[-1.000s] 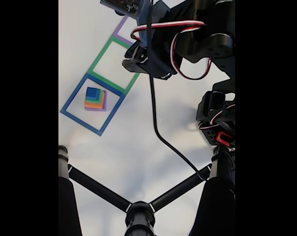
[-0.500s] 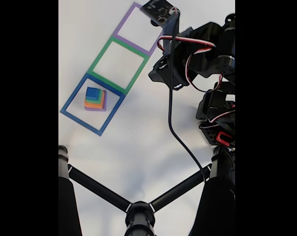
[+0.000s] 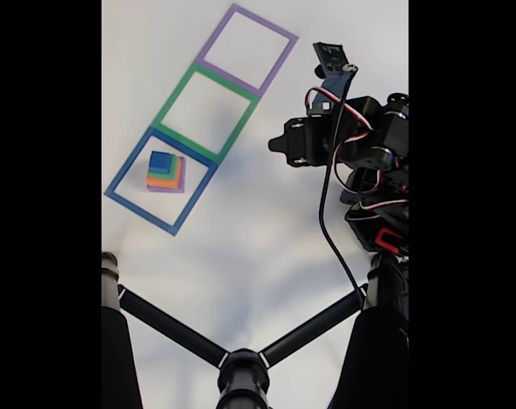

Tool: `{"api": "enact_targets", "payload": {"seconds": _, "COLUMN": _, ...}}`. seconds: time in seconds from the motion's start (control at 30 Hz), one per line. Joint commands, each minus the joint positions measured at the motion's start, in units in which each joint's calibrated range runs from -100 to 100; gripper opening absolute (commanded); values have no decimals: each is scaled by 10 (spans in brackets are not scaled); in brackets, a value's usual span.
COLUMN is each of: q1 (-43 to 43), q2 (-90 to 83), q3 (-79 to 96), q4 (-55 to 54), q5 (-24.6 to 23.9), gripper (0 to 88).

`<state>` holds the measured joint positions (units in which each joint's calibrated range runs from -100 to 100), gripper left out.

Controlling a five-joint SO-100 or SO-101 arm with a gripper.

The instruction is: Tower of hanoi

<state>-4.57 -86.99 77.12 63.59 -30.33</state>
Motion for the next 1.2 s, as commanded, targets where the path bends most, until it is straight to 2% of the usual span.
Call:
{"api": "enact_targets", "payload": {"seconds": 0.0, "q1": 27, "q2": -50, "q3": 58, "q4": -59, "q5": -77, "gripper": 0}}
{"api": "enact_targets", "payload": {"seconds": 0.27, "q1": 57, "q2": -104, "q3": 131, "q4": -75, "q5": -239, "gripper": 1}}
{"api": "enact_targets", "payload": {"seconds": 0.47, "q1": 67, "q2": -129, "q3": 172, "q4": -84, "q5": -469, "gripper": 2}}
{"api": "enact_targets", "payload": {"seconds": 0.57, "q1": 75, "q2": -129, "q3": 193, "q4": -99, "q5": -542, "gripper": 2}}
{"api": "enact_targets", "payload": {"seconds": 0.67, "q1": 83, "q2": -129, "q3": 222, "q4": -124, "q5": -654, "gripper": 2}}
{"api": "enact_targets", "payload": {"seconds": 0.73, "q1": 89, "q2": -130, "q3": 229, "q4": -124, "q5": -697, "gripper": 3}}
{"api": "enact_targets", "payload": {"seconds": 1.17, "q1": 91, "q2": -130, "q3": 229, "q4": -105, "q5": -697, "gripper": 1}}
